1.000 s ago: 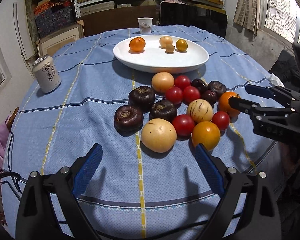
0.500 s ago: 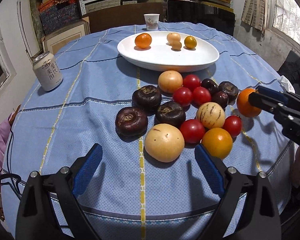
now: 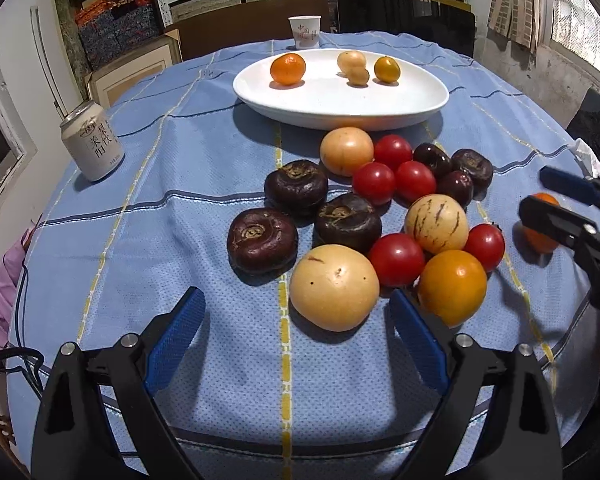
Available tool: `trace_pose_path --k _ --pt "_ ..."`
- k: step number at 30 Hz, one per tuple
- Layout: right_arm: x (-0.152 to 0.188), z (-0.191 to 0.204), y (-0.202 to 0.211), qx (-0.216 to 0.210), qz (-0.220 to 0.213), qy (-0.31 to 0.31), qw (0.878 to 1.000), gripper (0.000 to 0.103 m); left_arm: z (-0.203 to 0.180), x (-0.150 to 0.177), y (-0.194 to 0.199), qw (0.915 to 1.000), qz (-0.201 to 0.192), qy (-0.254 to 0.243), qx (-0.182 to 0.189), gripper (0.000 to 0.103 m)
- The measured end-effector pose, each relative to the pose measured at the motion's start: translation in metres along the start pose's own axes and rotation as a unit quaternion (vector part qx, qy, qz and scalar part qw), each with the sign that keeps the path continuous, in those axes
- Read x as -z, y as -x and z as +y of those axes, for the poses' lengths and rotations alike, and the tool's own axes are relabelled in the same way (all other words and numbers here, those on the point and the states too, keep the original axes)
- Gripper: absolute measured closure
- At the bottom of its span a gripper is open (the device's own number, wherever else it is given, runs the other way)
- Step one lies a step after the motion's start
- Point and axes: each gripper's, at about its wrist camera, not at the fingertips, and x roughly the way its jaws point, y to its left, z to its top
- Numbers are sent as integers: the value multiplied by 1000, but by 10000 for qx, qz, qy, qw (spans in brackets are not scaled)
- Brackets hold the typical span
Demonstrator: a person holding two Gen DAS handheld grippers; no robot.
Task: Organize fruits
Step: 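Grasp a pale pear with the left gripper while the right gripper grasps an orange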
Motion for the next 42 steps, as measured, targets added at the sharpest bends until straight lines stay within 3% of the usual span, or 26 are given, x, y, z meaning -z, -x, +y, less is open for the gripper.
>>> trace_pose_path --k 6,7,11,16,26,32,33,35,42 --pt "8 -8 -1 130 210 -67 9997 34 5 -1 -11 9991 257 122 315 19" --pt "9 -10 -1 146 221 -88 9996 34 5 -1 -10 9991 242 122 327 24" --pt "9 -20 -4 9 302 -330 9990 34 -2 3 -3 9995 21 -33 309 60" --pt "10 -24 -7 -87 350 -469 9982 34 2 3 -1 9988 -30 72 475 60" --pt "11 -19 -12 17 549 -329 9980 31 8 5 3 9985 -154 228 467 60" --pt "9 -11 -34 241 1134 -156 9931 31 10 7 10 9981 -330 281 442 60" --pt "8 -8 -35 286 1138 -72 9931 35 10 7 10 9981 -330 287 443 60" --pt "10 -3 -34 265 1090 63 9937 58 11 7 12 9980 -350 297 440 60" --pt "12 -6 -29 175 964 14 9952 59 13 9 15 9976 -412 355 430 60"
